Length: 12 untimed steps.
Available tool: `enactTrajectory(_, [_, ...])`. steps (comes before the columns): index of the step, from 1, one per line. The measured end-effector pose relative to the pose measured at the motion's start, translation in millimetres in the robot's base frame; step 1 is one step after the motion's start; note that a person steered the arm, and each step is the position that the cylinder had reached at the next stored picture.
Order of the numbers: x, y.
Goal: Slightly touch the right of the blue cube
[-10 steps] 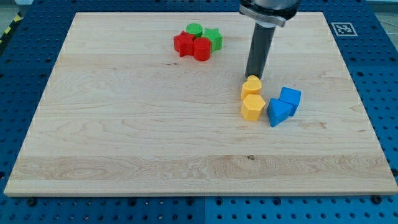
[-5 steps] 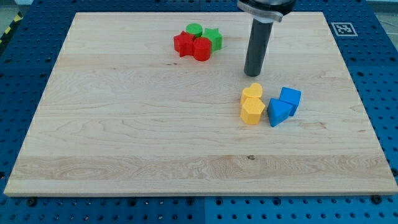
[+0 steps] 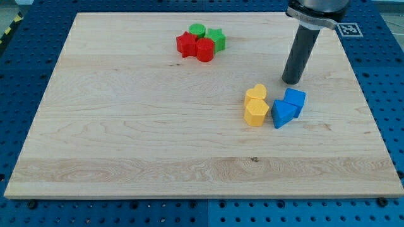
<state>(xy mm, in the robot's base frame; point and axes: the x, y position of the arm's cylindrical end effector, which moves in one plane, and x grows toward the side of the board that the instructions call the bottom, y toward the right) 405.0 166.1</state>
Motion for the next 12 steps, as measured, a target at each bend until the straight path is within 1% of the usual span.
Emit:
enactTrajectory(2, [1, 10])
enactTrajectory(5, [16, 13])
enactTrajectory(7, [22, 27])
enactTrajectory(10, [51, 29])
enactTrajectory(12, [53, 29])
